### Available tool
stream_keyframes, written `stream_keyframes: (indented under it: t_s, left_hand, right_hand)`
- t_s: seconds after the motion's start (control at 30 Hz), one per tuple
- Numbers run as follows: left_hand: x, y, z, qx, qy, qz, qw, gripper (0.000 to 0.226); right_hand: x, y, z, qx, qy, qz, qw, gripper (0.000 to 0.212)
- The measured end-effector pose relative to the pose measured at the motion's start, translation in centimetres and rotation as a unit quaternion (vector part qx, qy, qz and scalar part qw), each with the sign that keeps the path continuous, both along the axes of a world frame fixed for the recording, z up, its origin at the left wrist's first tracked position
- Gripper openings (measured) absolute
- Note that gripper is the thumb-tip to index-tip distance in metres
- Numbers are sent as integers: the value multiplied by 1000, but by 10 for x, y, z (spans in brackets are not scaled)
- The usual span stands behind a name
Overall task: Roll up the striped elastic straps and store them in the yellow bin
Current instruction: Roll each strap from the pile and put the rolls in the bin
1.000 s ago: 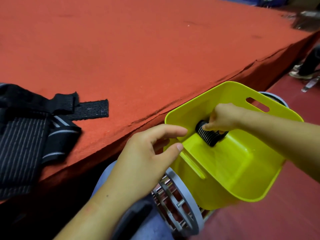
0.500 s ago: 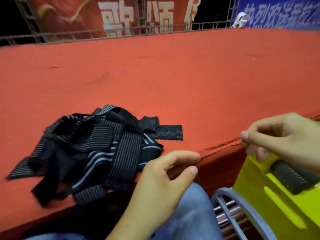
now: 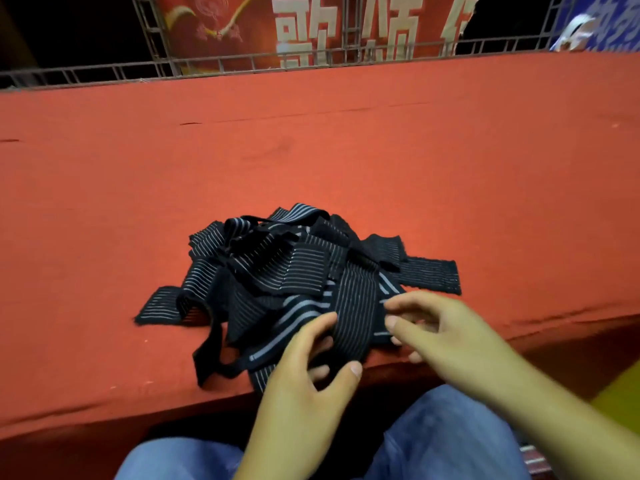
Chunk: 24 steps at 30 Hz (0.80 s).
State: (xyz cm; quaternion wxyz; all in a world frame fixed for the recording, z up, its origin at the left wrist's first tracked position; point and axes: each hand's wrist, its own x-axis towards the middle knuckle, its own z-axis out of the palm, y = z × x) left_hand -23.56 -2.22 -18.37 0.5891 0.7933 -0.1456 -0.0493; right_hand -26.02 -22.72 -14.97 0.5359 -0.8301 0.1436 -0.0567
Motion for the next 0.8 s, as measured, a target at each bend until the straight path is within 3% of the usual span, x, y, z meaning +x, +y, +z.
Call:
stream_keyframes:
  t_s: [0.23,0.43,0.6,0.73,0.8]
  left_hand:
    - [3,-2,-20,-11,41,-3,999,77]
    - [8,-6,-28,-40,103,-25,994,93]
    - [11,-6,-35,-53,113,-25,992,89]
    - [10,-3,-35,-57,110,-20,992,84]
    - [10,-2,-34,-65,113,-11,991,77]
  right_hand:
    - [42,18,-26,179,14,-115,977,42]
    - [59,21,-24,270,68,-131,951,67]
    - [68,24,-28,313,61,-128,939,54]
    - [64,23,-39,332,28,-111,936,24]
    - [58,20,-41,356,12,-102,929,25]
